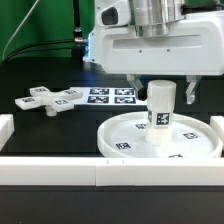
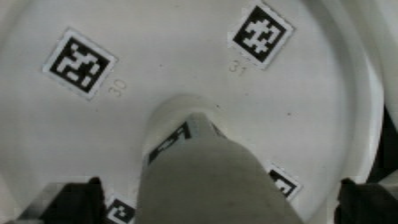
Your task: Assemble round table
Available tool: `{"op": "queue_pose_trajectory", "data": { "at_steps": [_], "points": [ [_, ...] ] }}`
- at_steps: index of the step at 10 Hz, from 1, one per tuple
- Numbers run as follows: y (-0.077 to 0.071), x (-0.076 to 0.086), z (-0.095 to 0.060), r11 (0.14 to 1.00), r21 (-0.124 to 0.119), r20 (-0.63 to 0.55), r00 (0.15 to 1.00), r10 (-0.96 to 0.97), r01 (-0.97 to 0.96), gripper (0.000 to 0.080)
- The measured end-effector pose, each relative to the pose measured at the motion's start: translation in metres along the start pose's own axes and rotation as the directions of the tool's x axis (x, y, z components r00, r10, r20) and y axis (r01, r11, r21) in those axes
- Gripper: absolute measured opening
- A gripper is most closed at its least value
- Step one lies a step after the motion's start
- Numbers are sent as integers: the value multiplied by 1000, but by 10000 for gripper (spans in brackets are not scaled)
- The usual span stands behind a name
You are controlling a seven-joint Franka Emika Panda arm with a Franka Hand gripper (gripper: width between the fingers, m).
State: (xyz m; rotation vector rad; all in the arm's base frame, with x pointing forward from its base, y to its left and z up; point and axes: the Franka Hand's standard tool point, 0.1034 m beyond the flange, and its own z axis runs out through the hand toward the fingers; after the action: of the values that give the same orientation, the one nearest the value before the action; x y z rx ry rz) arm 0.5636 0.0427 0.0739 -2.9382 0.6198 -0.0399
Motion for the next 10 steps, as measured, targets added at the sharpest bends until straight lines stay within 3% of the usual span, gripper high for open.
{"op": "queue_pose_trajectory", "data": {
  "at_steps": [5,6,7,10],
  "points": [
    [1,3,0,940,-3,3,940,-340,340,649],
    [1,3,0,899,-8,5,899,-437,437,649],
    [-3,5,-2,823,-35,10,824,-566,566,649],
    [-5,5,-3,625,-44,27,626,-779,780,649]
  ]
}}
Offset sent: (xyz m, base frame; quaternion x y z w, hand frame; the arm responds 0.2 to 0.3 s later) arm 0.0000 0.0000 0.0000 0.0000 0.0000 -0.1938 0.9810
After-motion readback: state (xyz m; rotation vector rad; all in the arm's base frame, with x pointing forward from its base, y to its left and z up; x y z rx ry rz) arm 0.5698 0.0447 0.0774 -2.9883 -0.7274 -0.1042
